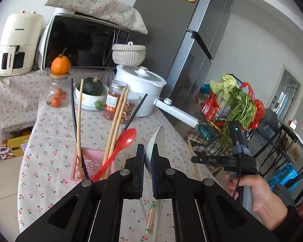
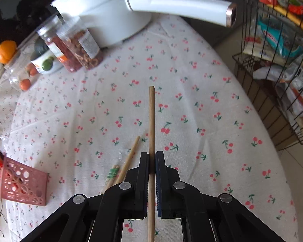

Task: Organize utensils
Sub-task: 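Lower the white spoon into the pink basket and open the left tool while the right tool carries the chopstick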

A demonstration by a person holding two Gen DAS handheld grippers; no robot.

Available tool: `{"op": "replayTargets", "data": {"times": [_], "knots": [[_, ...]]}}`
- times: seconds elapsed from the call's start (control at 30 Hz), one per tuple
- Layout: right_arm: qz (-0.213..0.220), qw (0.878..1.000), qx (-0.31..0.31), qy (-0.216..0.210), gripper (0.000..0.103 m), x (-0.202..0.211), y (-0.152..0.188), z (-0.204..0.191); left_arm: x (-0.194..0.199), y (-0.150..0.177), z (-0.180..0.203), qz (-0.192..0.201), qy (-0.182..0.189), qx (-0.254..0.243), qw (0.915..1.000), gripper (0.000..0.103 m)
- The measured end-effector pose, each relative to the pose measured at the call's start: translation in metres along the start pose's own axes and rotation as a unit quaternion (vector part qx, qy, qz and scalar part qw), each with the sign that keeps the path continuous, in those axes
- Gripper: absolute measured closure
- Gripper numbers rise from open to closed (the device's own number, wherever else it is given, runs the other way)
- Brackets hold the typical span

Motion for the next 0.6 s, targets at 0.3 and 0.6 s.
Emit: {"op": "replayTargets", "data": {"times": [0.3,0.6], "knots": [[0.126,0.991,-0.009,-0.052,0.099,0.073,-0.011,-0.012,-0.005,-0.037,-0.033,0.14,-0.115,-0.008,0.9834,0.097],[0.166,0.983,0.019,-0.073,0.099,0.089,-0.013,-0.034,-0.034,-0.029,-0.042,0.214,-0.179,-0.027,0.9599,0.097]]}}
Point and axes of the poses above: each gripper's, at about its wrist camera, not at the fingertips, and x roughly against the way its jaws point, z to its right, y to its underside, the point moved 2 cm from there along -x, roughly the way its jaws point, and after that the axes turned 1 degree about -x, right-handed, at the moved point
